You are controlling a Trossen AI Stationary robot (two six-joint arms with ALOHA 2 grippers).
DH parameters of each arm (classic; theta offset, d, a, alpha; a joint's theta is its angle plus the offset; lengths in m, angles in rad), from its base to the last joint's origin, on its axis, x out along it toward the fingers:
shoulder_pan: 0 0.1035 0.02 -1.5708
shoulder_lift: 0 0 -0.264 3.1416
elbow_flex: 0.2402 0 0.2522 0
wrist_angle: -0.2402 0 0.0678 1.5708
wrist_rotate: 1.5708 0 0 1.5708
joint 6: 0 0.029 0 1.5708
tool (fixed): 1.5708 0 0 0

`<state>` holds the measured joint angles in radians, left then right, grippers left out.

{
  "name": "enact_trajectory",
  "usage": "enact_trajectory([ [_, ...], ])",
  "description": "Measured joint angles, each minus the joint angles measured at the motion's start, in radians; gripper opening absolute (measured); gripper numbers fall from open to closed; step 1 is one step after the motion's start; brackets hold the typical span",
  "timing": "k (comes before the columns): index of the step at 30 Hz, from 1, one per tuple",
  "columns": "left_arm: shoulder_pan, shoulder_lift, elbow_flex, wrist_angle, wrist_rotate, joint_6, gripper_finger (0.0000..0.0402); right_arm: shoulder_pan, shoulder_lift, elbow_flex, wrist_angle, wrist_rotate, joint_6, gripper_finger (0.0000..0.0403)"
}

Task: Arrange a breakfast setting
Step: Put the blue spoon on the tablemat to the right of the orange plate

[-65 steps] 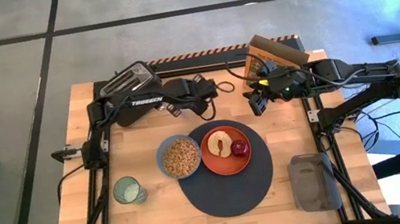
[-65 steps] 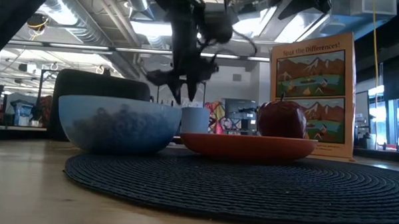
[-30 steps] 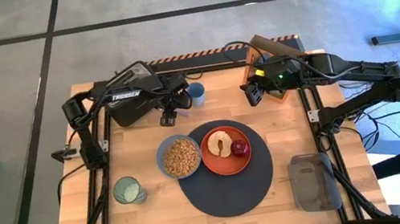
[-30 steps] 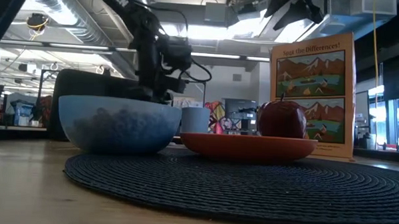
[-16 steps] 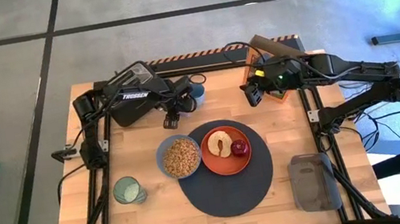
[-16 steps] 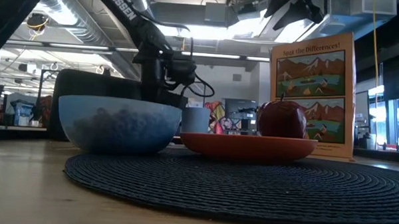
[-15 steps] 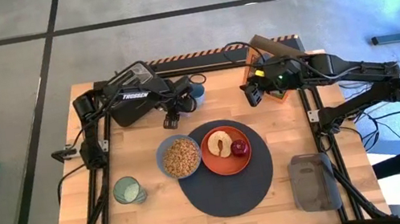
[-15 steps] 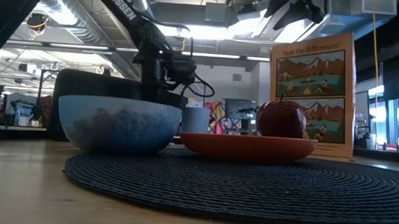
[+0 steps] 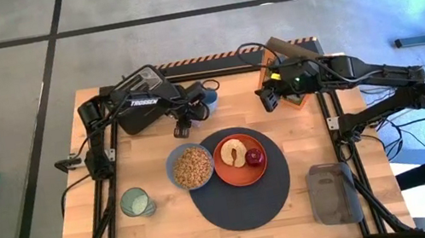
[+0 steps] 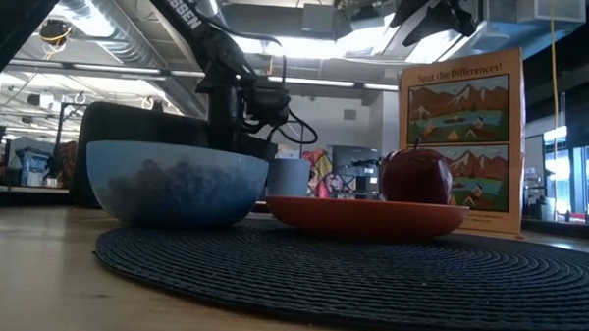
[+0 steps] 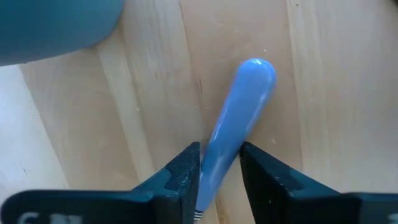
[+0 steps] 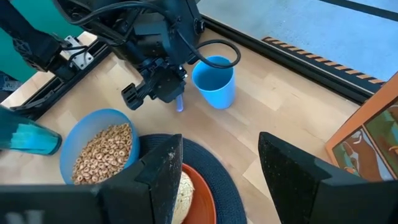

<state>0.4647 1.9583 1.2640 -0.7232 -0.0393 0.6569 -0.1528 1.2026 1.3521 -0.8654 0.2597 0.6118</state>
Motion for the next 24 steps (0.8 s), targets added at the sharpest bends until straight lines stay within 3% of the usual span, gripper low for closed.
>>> enact_trajectory([
  [9, -0.018, -0.001, 0.0, -0.024, -0.01, -0.023, 0.0069, 0.002, 0.0, 0.0, 0.0, -0.002, 0.008, 0.0202],
  [24, -0.027, -0.066, 0.0, -0.145, -0.053, -0.105, 0.0067, 0.002, 0.0, 0.0, 0.007, -0.001, 0.012, 0.0202],
])
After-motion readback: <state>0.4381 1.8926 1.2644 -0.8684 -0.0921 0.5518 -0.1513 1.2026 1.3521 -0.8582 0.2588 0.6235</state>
